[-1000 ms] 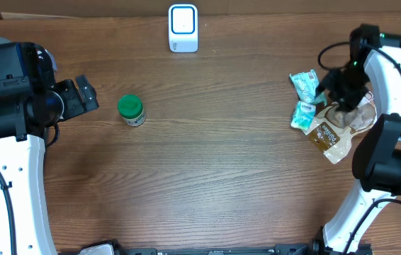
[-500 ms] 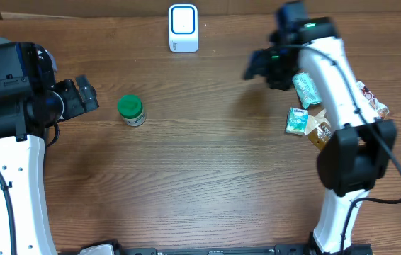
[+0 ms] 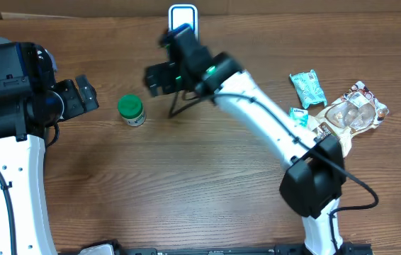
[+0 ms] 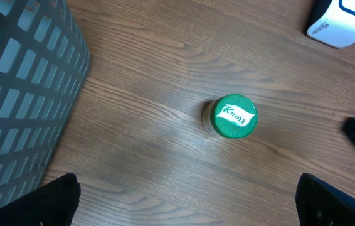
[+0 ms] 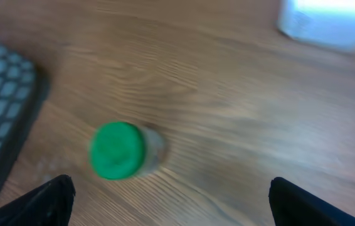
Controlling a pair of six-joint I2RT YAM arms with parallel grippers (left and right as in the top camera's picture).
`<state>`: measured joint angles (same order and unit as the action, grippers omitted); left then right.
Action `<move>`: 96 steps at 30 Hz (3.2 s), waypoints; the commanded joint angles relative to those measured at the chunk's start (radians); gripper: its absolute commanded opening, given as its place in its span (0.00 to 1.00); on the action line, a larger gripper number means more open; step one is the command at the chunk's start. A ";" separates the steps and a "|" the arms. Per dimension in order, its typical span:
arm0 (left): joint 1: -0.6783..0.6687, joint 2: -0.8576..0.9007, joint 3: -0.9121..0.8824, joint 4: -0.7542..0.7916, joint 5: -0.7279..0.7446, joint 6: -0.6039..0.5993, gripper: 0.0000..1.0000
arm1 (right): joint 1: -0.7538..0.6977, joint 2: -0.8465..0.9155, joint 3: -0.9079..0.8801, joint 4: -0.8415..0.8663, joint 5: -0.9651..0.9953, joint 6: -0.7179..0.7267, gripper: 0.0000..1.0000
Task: Scan the item barcode
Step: 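Reach the right gripper left to the green-lidded jar, then grasp the green-lidded jar by its lid with the right gripper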
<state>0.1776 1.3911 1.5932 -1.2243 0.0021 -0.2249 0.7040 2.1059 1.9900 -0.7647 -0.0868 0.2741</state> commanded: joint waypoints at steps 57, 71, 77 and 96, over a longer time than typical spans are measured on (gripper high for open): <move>0.005 -0.018 0.006 0.001 -0.013 0.023 1.00 | 0.143 0.258 0.021 0.288 0.168 -0.328 1.00; 0.005 -0.018 0.006 0.001 -0.013 0.023 1.00 | 0.119 0.315 0.018 0.278 0.047 -0.323 0.97; 0.005 -0.018 0.006 0.001 -0.013 0.023 1.00 | 0.117 0.319 0.018 0.290 0.048 -0.324 0.87; 0.005 -0.018 0.006 0.001 -0.013 0.023 0.99 | 0.098 0.187 0.021 0.214 0.049 -0.324 0.62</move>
<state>0.1776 1.3911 1.5932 -1.2240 0.0021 -0.2249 0.8188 2.4004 1.9919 -0.5266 -0.0376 -0.0517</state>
